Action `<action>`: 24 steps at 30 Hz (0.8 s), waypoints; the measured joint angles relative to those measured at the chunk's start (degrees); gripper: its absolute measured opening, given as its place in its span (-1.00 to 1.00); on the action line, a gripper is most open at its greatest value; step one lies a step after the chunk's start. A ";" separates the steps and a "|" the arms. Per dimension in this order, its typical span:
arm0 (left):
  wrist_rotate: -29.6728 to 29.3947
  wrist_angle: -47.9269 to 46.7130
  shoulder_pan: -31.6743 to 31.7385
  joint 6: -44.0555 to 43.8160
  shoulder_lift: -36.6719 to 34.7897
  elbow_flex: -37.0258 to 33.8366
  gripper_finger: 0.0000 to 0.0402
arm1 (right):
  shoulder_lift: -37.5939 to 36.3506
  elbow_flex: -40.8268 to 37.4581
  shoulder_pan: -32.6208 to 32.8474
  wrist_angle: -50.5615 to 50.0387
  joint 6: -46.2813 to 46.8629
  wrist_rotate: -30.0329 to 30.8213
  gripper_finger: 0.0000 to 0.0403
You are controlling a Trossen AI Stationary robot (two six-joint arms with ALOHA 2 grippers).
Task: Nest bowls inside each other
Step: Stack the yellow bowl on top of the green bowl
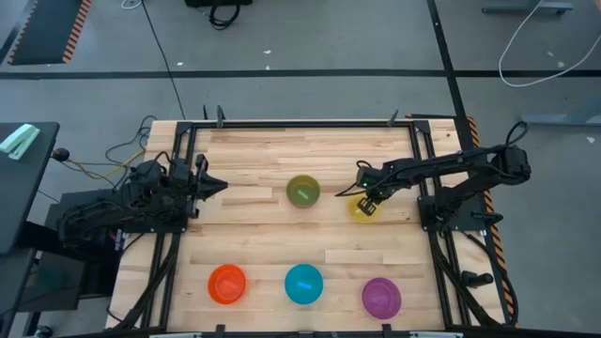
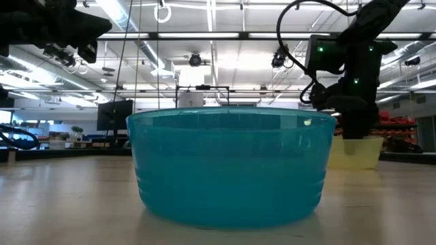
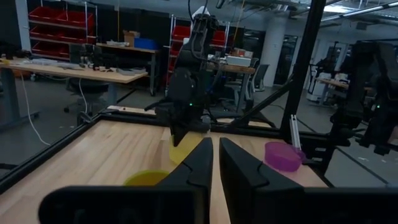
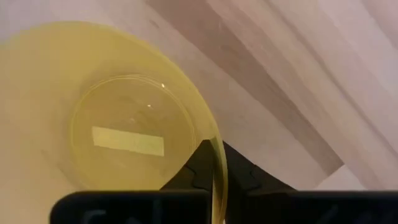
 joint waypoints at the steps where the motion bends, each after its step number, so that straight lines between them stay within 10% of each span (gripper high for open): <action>1: 0.00 -0.21 -0.02 -0.01 0.00 0.00 -0.85 | -0.25 0.02 0.02 -0.08 -0.02 0.04 -0.96; 24: -0.66 -6.33 -0.01 3.06 -0.02 0.00 -0.89 | 4.68 30.32 -1.03 -5.72 -10.03 -0.02 -0.99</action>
